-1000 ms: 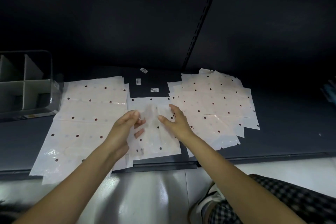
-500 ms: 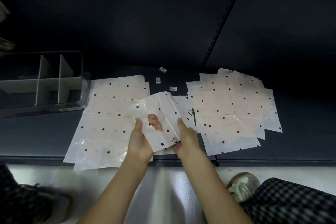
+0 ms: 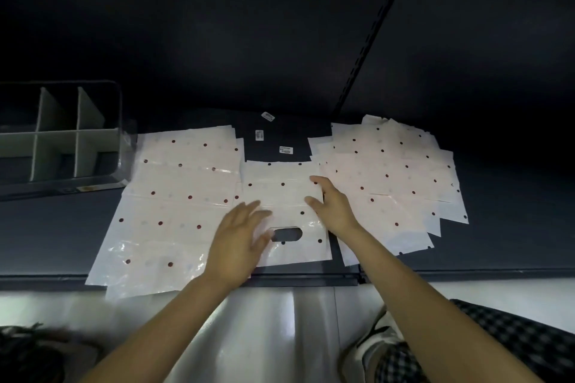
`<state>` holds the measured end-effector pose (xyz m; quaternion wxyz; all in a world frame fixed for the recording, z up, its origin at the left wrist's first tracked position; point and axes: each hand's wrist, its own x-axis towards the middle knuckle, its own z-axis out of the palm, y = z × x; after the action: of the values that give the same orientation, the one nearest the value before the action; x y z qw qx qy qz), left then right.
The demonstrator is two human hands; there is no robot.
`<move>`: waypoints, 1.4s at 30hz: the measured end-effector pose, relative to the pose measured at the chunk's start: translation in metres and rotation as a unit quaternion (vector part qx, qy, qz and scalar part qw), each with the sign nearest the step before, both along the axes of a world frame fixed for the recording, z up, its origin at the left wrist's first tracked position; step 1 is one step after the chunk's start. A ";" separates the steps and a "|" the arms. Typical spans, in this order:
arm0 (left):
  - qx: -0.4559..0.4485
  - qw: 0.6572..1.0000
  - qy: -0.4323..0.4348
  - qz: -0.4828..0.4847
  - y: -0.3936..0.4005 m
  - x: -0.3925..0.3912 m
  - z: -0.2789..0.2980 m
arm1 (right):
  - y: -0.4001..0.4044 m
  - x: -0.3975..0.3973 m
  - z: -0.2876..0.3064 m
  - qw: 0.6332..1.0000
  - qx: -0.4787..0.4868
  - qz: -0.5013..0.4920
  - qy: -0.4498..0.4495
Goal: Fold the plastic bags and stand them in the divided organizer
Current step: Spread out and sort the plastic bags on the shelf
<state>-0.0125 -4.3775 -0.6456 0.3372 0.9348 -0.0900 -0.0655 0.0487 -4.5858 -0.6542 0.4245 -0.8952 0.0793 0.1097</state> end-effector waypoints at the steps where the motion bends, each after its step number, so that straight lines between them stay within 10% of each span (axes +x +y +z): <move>1: 0.091 0.994 0.002 -0.065 -0.004 0.000 -0.006 | -0.006 0.003 0.000 0.998 -0.047 -0.016 -0.030; 7: 0.255 0.949 0.025 -0.182 -0.011 -0.001 -0.031 | -0.084 0.008 -0.010 0.937 -0.338 -0.089 -0.003; 17: 0.206 0.960 0.058 -0.178 -0.010 0.009 -0.017 | -0.107 0.016 -0.008 0.942 -0.267 -0.178 -0.100; 23: -0.112 0.987 0.113 -0.024 -0.019 0.022 0.011 | -0.062 0.003 0.020 0.986 -0.069 -0.071 -0.132; 27: -0.444 0.838 0.249 0.196 -0.009 0.041 0.033 | -0.020 -0.010 0.033 0.987 0.043 0.048 -0.150; 30: -0.521 0.766 0.252 0.278 0.030 0.056 0.039 | 0.003 -0.022 0.035 0.982 0.048 0.155 -0.102; 36: -0.376 0.858 0.150 0.315 0.072 0.054 0.026 | 0.003 -0.026 0.014 0.968 -0.014 0.238 -0.081; 42: -0.157 0.901 0.031 0.403 0.112 0.022 -0.004 | -0.076 -0.010 -0.006 0.969 -0.233 -0.004 -0.079</move>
<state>0.0095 -4.2659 -0.6495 0.4802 0.8233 0.2963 0.0618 0.0388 -4.6620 -0.6598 0.2100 -0.9749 0.0723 0.0153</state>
